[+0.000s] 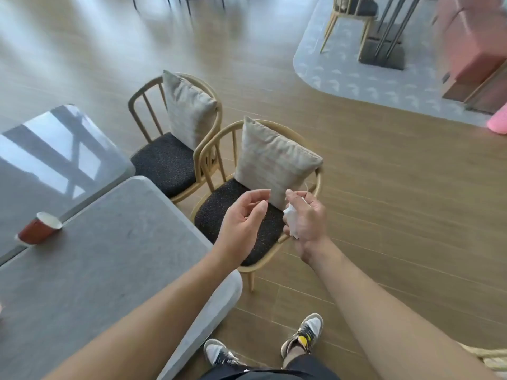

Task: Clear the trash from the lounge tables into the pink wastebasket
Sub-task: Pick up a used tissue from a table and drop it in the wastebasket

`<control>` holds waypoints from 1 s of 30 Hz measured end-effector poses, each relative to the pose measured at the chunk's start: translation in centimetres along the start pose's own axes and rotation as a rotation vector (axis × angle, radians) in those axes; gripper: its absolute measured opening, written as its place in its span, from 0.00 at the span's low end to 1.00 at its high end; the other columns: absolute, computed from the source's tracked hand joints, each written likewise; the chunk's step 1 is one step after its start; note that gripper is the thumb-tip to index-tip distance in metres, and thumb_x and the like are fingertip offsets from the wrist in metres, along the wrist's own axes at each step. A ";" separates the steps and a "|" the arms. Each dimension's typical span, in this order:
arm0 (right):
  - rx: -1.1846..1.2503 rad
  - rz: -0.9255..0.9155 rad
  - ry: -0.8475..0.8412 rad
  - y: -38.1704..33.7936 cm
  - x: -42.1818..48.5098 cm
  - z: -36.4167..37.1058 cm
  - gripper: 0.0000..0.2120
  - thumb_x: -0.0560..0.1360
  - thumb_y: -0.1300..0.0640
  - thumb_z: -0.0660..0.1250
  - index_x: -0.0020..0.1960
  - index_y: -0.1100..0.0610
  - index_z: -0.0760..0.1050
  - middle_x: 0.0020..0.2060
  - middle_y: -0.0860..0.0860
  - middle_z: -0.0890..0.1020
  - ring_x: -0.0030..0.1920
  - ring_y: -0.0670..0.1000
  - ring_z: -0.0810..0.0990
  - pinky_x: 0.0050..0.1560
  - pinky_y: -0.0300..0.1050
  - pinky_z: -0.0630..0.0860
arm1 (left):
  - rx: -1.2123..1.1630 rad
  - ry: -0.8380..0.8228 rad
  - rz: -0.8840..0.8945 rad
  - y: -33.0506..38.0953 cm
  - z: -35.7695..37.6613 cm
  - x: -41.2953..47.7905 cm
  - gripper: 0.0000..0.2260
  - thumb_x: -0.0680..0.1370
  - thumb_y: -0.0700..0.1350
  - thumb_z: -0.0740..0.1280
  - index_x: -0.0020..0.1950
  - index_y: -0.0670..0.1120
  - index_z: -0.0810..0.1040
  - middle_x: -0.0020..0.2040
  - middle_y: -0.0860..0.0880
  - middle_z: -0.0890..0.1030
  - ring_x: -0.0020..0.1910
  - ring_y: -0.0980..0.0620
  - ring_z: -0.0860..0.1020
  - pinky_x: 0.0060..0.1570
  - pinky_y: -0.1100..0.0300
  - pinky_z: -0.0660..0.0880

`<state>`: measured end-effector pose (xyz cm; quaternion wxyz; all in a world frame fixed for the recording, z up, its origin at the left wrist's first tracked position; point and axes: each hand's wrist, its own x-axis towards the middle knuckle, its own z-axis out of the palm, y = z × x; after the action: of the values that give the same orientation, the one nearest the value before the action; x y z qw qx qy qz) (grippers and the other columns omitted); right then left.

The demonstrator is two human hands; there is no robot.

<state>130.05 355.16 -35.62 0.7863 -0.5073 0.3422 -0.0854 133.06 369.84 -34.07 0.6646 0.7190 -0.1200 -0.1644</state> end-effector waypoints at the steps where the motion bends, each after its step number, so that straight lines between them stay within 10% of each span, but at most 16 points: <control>1: 0.023 -0.015 0.025 -1.3 0.3 -2.0 0.11 0.77 0.53 0.74 0.39 0.51 0.76 0.29 0.49 0.73 0.25 0.48 0.67 0.26 0.41 0.64 | -0.003 -0.049 0.007 0.6 2.5 0.8 0.12 0.81 0.49 0.64 0.62 0.54 0.82 0.57 0.60 0.86 0.59 0.62 0.82 0.59 0.63 0.79; 13: 0.230 -0.229 0.355 -17.0 4.2 -27.4 0.07 0.69 0.58 0.76 0.36 0.50 0.79 0.30 0.43 0.78 0.30 0.48 0.76 0.29 0.41 0.76 | -0.070 -0.326 0.115 6.0 30.6 8.3 0.19 0.77 0.59 0.66 0.65 0.54 0.80 0.63 0.57 0.84 0.67 0.54 0.81 0.70 0.43 0.77; 19: 0.249 -0.311 0.476 -21.0 7.0 -34.7 0.08 0.72 0.62 0.74 0.39 0.52 0.78 0.28 0.44 0.79 0.28 0.54 0.77 0.43 0.54 0.74 | -0.118 -0.414 0.167 8.0 39.3 12.9 0.19 0.76 0.59 0.65 0.64 0.53 0.79 0.62 0.56 0.83 0.66 0.52 0.81 0.66 0.48 0.78; 24: 0.339 -0.313 0.538 -25.2 12.0 -38.9 0.07 0.77 0.65 0.72 0.43 0.55 0.79 0.45 0.52 0.78 0.36 0.57 0.81 0.37 0.51 0.83 | -0.134 -0.499 0.206 9.4 46.2 18.9 0.13 0.81 0.49 0.63 0.66 0.53 0.77 0.65 0.52 0.82 0.66 0.52 0.81 0.65 0.50 0.79; 30: 0.311 -0.371 0.662 -32.2 21.5 -43.6 0.07 0.77 0.64 0.73 0.44 0.54 0.79 0.40 0.49 0.80 0.37 0.55 0.84 0.31 0.47 0.80 | -0.134 -0.583 0.247 11.3 54.7 29.8 0.14 0.82 0.49 0.62 0.67 0.51 0.77 0.64 0.55 0.82 0.66 0.54 0.81 0.65 0.50 0.79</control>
<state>125.86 297.44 -28.74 0.6724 -0.3806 0.4623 -0.4350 139.23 307.11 -28.57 0.6629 0.5765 -0.3804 -0.2890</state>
